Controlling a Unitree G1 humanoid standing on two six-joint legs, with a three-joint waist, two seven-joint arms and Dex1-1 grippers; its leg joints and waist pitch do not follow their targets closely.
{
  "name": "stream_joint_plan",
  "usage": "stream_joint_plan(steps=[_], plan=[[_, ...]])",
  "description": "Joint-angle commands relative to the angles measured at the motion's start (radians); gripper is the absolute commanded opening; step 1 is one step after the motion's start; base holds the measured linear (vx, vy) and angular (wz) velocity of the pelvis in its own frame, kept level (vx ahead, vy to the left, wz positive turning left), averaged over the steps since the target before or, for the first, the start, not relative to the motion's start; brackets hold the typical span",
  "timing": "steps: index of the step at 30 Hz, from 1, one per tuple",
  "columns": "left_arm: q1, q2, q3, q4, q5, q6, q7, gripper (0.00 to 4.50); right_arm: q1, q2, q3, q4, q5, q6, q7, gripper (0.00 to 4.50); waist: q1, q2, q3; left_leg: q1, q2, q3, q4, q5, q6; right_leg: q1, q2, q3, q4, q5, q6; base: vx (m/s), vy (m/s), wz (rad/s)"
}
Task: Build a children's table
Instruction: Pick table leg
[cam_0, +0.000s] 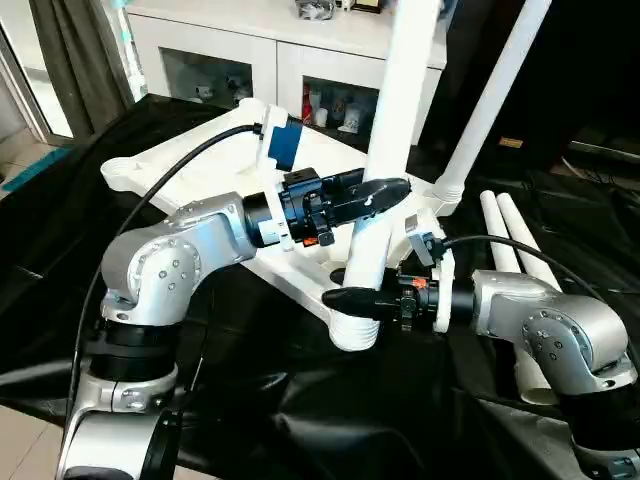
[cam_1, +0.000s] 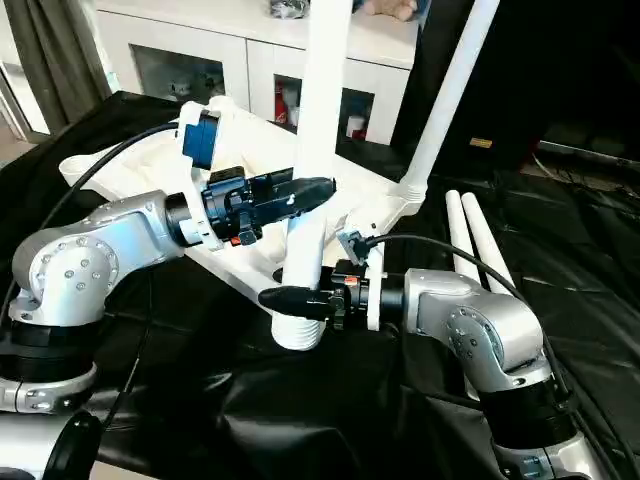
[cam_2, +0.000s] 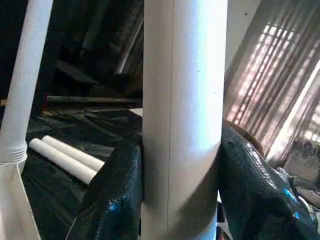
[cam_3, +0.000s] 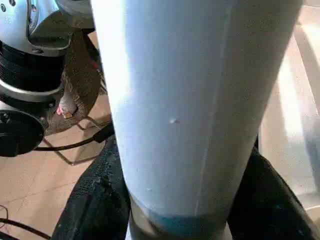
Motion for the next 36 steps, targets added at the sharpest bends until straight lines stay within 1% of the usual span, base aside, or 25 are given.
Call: stream_joint_plan(steps=[1, 2, 3, 4, 6, 7, 11, 12, 14, 15, 16, 17, 18, 19, 20, 21, 22, 25, 26, 27, 30, 32, 33, 35, 36], plan=[[-0.018, -0.032, 0.062, 0.009, -0.050, -0.015, 0.025, 2.52, -0.001, -0.004, -0.028, 0.006, 0.001, -0.005, -0.010, 1.96, 0.004, 0.005, -0.071, 0.010, 0.033, -0.011, -0.064, -0.162, -0.039, 0.053, -0.080, 0.046, -0.069, -0.201, -0.132, 0.000, 0.000, 0.00], [-0.018, -0.032, 0.064, 0.010, -0.052, -0.015, 0.026, 2.52, -0.001, -0.004, -0.028, 0.006, 0.001, -0.006, -0.010, 1.96, 0.006, 0.010, -0.072, 0.010, 0.032, -0.011, -0.063, -0.164, -0.041, 0.053, -0.081, 0.047, -0.068, -0.198, -0.136, 0.000, 0.000, 0.00], [-0.021, -0.042, 0.081, 0.018, -0.067, -0.017, 0.031, 2.52, 0.000, -0.004, -0.029, 0.005, 0.002, -0.008, -0.011, 1.96, 0.006, 0.006, -0.071, 0.009, 0.031, -0.011, -0.063, -0.166, -0.040, 0.055, -0.081, 0.046, -0.070, -0.203, -0.138, 0.000, 0.000, 0.00], [-0.021, -0.054, 0.092, 0.025, -0.057, -0.051, 0.040, 2.67, 0.001, -0.001, -0.031, 0.005, 0.003, -0.010, -0.014, 1.95, 0.007, 0.011, -0.072, 0.009, 0.031, -0.012, -0.062, -0.167, -0.041, 0.056, -0.082, 0.046, -0.069, -0.203, -0.141, 0.000, 0.000, 0.00], [-0.021, -0.075, 0.106, 0.040, -0.034, -0.108, 0.061, 2.84, 0.002, 0.004, -0.034, 0.004, 0.004, -0.014, -0.017, 1.95, 0.007, 0.007, -0.071, 0.009, 0.032, -0.013, -0.064, -0.170, -0.036, 0.056, -0.080, 0.045, -0.072, -0.206, -0.131, 0.000, 0.000, 0.00], [-0.023, -0.090, 0.123, 0.055, -0.039, -0.131, 0.070, 2.95, 0.003, 0.007, -0.035, 0.003, 0.006, -0.017, -0.018, 1.94, 0.007, 0.012, -0.071, 0.009, 0.032, -0.013, -0.064, -0.178, -0.036, 0.055, -0.080, 0.045, -0.074, -0.211, -0.127, 0.000, 0.000, 0.00], [-0.046, -0.159, 0.232, 0.130, -0.090, -0.215, 0.134, 2.99, 0.012, 0.018, -0.045, 0.001, 0.009, -0.043, -0.016, 1.94, 0.013, 0.006, -0.072, 0.009, 0.032, -0.013, -0.063, -0.178, -0.032, 0.055, -0.082, 0.045, -0.076, -0.220, -0.121, 0.000, 0.000, 0.00], [-0.051, -0.165, 0.255, 0.145, -0.103, -0.223, 0.144, 2.99, 0.014, 0.021, -0.049, 0.005, 0.007, -0.053, -0.017, 1.94, 0.017, 0.004, -0.072, 0.007, 0.031, -0.013, -0.063, -0.176, -0.033, 0.056, -0.083, 0.045, -0.075, -0.218, -0.121, 0.000, 0.000, 0.00], [-0.045, -0.145, 0.262, 0.163, -0.090, -0.234, 0.132, 2.99, 0.018, 0.030, -0.056, 0.017, -0.015, -0.087, -0.038, 1.94, 0.021, 0.008, -0.074, 0.009, 0.033, -0.015, -0.063, -0.173, -0.033, 0.053, -0.082, 0.044, -0.072, -0.207, -0.118, 0.000, 0.000, 0.00], [-0.037, -0.118, 0.251, 0.176, -0.063, -0.245, 0.112, 2.99, 0.020, 0.041, -0.062, 0.032, -0.041, -0.125, -0.064, 1.94, 0.023, 0.012, -0.073, 0.011, 0.033, -0.015, -0.064, -0.179, -0.036, 0.047, -0.082, 0.045, -0.074, -0.213, -0.109, 0.000, 0.000, 0.00], [-0.007, -0.037, 0.162, 0.198, 0.078, -0.316, 0.056, 2.99, 0.017, 0.071, -0.082, 0.076, -0.097, -0.196, -0.139, 1.94, 0.022, 0.015, -0.073, 0.014, 0.033, -0.017, -0.068, -0.189, -0.041, 0.045, -0.082, 0.044, -0.076, -0.229, -0.097, 0.000, 0.000, 0.00], [0.017, 0.029, 0.078, 0.212, 0.188, -0.389, -0.010, 2.99, 0.008, 0.089, -0.096, 0.115, -0.144, -0.240, -0.212, 1.94, 0.020, 0.016, -0.069, 0.014, 0.033, -0.019, -0.075, -0.193, -0.043, 0.040, -0.081, 0.046, -0.085, -0.278, -0.058, 0.000, 0.000, 0.00], [0.017, 0.029, 0.078, 0.212, 0.188, -0.389, -0.010, 2.99, 0.008, 0.089, -0.096, 0.115, -0.144, -0.240, -0.212, 1.94, 0.018, 0.019, -0.072, 0.018, 0.033, -0.018, -0.075, -0.198, -0.053, 0.040, -0.081, 0.047, -0.080, -0.286, -0.050, 0.000, 0.000, 0.00], [0.036, 0.110, -0.016, 0.244, 0.285, -0.441, -0.096, 2.99, 0.004, 0.101, -0.115, 0.149, -0.188, -0.283, -0.279, 1.94, 0.018, 0.025, -0.074, 0.024, 0.037, -0.018, -0.075, -0.203, -0.069, 0.039, -0.083, 0.047, -0.079, -0.272, -0.056, 0.000, 0.000, 0.00], [0.036, 0.110, -0.016, 0.244, 0.285, -0.441, -0.096, 2.99, 0.004, 0.101, -0.115, 0.149, -0.188, -0.283, -0.279, 1.94, 0.018, 0.028, -0.073, 0.026, 0.036, -0.018, -0.075, -0.204, -0.070, 0.035, -0.081, 0.047, -0.082, -0.268, -0.058, 0.000, 0.000, 0.00], [0.039, 0.146, -0.058, 0.264, 0.329, -0.475, -0.138, 2.99, 0.011, 0.090, -0.109, 0.152, -0.214, -0.301, -0.292, 1.94, 0.018, 0.032, -0.076, 0.030, 0.037, -0.016, -0.075, -0.215, -0.080, 0.034, -0.079, 0.048, -0.073, -0.234, -0.076, 0.000, 0.000, 0.00], [0.038, 0.178, -0.099, 0.285, 0.364, -0.497, -0.175, 2.99, 0.021, 0.077, -0.101, 0.151, -0.237, -0.315, -0.300, 1.94, 0.018, 0.032, -0.076, 0.029, 0.037, -0.015, -0.074, -0.219, -0.084, 0.036, -0.077, 0.048, -0.069, -0.196, -0.091, 0.000, 0.000, 0.00], [0.031, 0.255, -0.225, 0.351, 0.476, -0.598, -0.285, 2.99, 0.048, 0.066, -0.102, 0.148, -0.261, -0.334, -0.313, 1.94, 0.015, 0.032, -0.076, 0.022, 0.036, -0.015, -0.076, -0.214, -0.082, 0.045, -0.081, 0.049, -0.061, -0.149, -0.107, 0.000, 0.000, 0.00], [0.026, 0.271, -0.260, 0.379, 0.511, -0.631, -0.315, 2.99, 0.056, 0.069, -0.107, 0.148, -0.262, -0.341, -0.315, 1.94, 0.016, 0.031, -0.075, 0.021, 0.034, -0.016, -0.077, -0.211, -0.074, 0.045, -0.082, 0.048, -0.068, -0.155, -0.106, 0.000, 0.000, 0.00], [0.020, 0.281, -0.289, 0.411, 0.541, -0.675, -0.349, 2.99, 0.064, 0.069, -0.112, 0.145, -0.263, -0.343, -0.316, 1.94, 0.013, 0.038, -0.074, 0.020, 0.034, -0.016, -0.077, -0.226, -0.073, 0.045, -0.083, 0.050, -0.066, -0.168, -0.108, 0.000, 0.000, 0.00], [-0.016, 0.304, -0.383, 0.540, 0.660, -0.806, -0.446, 2.99, 0.081, 0.063, -0.113, 0.137, -0.273, -0.356, -0.320, 1.94, 0.010, 0.038, -0.074, 0.021, 0.034, -0.014, -0.076, -0.231, -0.064, 0.046, -0.085, 0.051, -0.072, -0.192, -0.113, 0.000, 0.000, 0.00], [-0.039, 0.306, -0.422, 0.604, 0.709, -0.851, -0.464, 2.99, 0.086, 0.060, -0.115, 0.126, -0.272, -0.352, -0.320, 1.94, 0.010, 0.039, -0.075, 0.020, 0.035, -0.015, -0.076, -0.234, -0.065, 0.048, -0.087, 0.052, -0.069, -0.206, -0.111, 0.000, 0.000, 0.00], [-0.059, 0.305, -0.448, 0.653, 0.742, -0.888, -0.469, 2.99, 0.089, 0.056, -0.114, 0.120, -0.272, -0.350, -0.316, 1.94, 0.010, 0.045, -0.075, 0.020, 0.036, -0.015, -0.076, -0.236, -0.068, 0.047, -0.088, 0.052, -0.070, -0.209, -0.118, 0.000, 0.000, 0.00], [-0.072, 0.303, -0.464, 0.687, 0.762, -0.916, -0.472, 2.99, 0.092, 0.053, -0.113, 0.117, -0.273, -0.351, -0.314, 1.94, 0.010, 0.044, -0.072, 0.021, 0.036, -0.015, -0.075, -0.247, -0.063, 0.046, -0.090, 0.052, -0.074, -0.225, -0.124, 0.000, 0.000, 0.00], [-0.107, 0.294, -0.494, 0.774, 0.809, -0.986, -0.465, 2.99, 0.102, 0.048, -0.110, 0.108, -0.278, -0.354, -0.313, 1.94, 0.009, 0.047, -0.071, 0.021, 0.036, -0.015, -0.075, -0.256, -0.062, 0.045, -0.090, 0.052, -0.076, -0.240, -0.126, 0.000, 0.000, 0.00]])
